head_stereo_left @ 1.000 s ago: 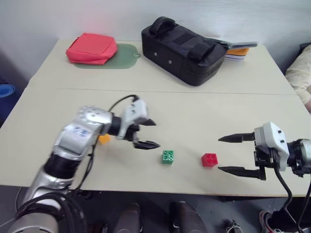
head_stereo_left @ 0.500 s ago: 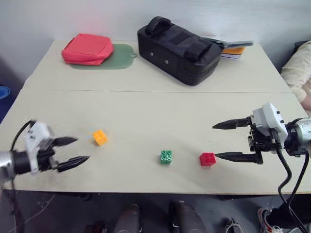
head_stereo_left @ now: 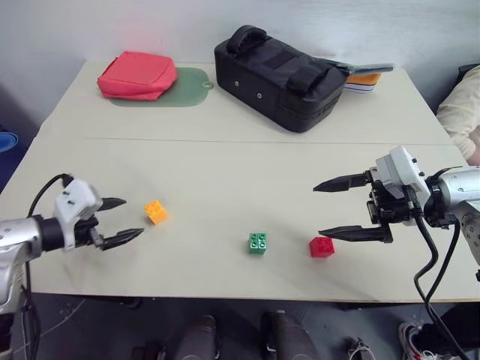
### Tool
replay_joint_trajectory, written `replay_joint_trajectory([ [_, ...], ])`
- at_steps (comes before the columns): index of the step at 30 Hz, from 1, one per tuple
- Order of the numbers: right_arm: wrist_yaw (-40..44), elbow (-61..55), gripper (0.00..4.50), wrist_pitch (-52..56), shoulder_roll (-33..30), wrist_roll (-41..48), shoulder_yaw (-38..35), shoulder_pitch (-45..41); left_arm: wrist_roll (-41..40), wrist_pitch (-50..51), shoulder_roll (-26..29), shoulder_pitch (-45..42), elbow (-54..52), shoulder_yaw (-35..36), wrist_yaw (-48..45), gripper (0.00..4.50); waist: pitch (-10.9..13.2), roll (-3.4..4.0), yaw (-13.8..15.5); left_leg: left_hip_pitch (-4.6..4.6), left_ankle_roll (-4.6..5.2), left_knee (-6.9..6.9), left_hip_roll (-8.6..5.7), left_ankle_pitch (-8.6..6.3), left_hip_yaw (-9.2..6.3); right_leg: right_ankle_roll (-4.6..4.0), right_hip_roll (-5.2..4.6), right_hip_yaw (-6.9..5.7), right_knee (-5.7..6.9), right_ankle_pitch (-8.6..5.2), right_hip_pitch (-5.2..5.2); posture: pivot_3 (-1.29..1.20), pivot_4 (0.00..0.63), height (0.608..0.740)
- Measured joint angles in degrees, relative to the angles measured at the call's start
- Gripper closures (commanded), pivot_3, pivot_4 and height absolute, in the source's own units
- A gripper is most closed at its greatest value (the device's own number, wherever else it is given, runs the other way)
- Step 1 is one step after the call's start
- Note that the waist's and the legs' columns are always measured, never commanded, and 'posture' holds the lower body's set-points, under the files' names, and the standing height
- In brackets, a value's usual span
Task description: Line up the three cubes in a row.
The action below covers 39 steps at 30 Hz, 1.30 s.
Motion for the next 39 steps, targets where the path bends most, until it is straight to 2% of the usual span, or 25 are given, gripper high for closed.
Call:
replay_joint_trajectory([
  [6,-2.59,-0.03,0.0,-1.41,1.77,-1.33,0.11,-0.29,5.98,-3.41,-2.83,-8.59,8.84,-10.36,3.48,0.02,0.0,0.0,-0.03,-0.07,0.02,0.09,0.02,0.0,0.04,0.02,0.09,0.02,0.07,0.01,-0.03,0.0,0.15,0.74],
  [11,-3.66,-0.04,0.0,-1.46,1.94,-2.08,0.16,0.0,6.74,-3.7,-5.17,-11.51,11.56,-12.98,3.82,0.02,0.0,-0.01,0.08,-0.11,0.04,0.22,0.05,0.0,0.04,0.04,0.12,0.03,0.15,0.02,-0.01,0.0,0.15,0.74],
  [14,-3.95,-0.35,0.0,-1.46,1.99,-2.19,0.13,1.62,6.86,-4.1,-5.63,-12.45,12.63,-13.48,3.61,0.57,0.0,-0.01,0.25,-0.11,0.06,0.24,0.04,0.01,0.04,0.05,0.1,0.03,0.12,0.03,0.0,0.0,0.15,0.74],
  [22,-4.68,-1.32,0.0,-1.49,1.99,-2.2,0.09,2.68,6.45,-5.02,-5.16,-12.43,12.52,-14.66,-0.25,2.96,-0.01,-0.01,0.12,-0.09,0.05,0.24,0.05,0.02,0.04,0.06,0.11,0.05,0.07,0.03,0.0,0.0,0.15,0.74],
  [25,-4.5,-1.31,0.0,-2.02,1.87,-2.32,-0.06,3.28,4.73,-5.6,-4.09,-12.34,10.89,-15.18,-4.63,2.96,0.0,-0.01,0.09,-0.1,0.05,0.23,0.06,0.02,0.04,0.06,0.11,0.05,0.04,0.03,-0.01,0.0,0.15,0.74],
  [29,-3.39,-1.62,0.0,-2.36,1.51,-2.21,-0.24,4.44,-0.2,-5.67,-4.13,-14.13,1.93,-17.93,-12.55,2.96,0.0,-0.01,0.32,-0.12,0.06,0.24,0.04,0.02,0.0,0.06,0.07,0.03,-0.03,0.03,0.04,0.0,0.15,0.74],
  [34,-3.34,-2.98,0.0,-2.33,1.25,-2.16,-0.35,5.73,2.44,-6.74,-6.3,-17.53,-1.28,-26.08,-14.62,2.96,-0.01,-0.01,0.07,-0.1,0.06,0.25,0.05,0.02,0.03,0.06,0.17,0.08,0.01,0.03,0.03,0.0,0.15,0.74],
  [39,-4.44,-5.16,0.0,-1.98,1.25,-1.81,-1.12,7.25,8.67,-8.87,-9.31,-19.2,1.05,-32.12,-12.22,2.96,0.0,-0.01,0.14,-0.11,0.03,0.28,0.14,0.05,0.07,0.06,0.33,0.12,0.07,0.03,0.01,0.0,0.15,0.74],
])
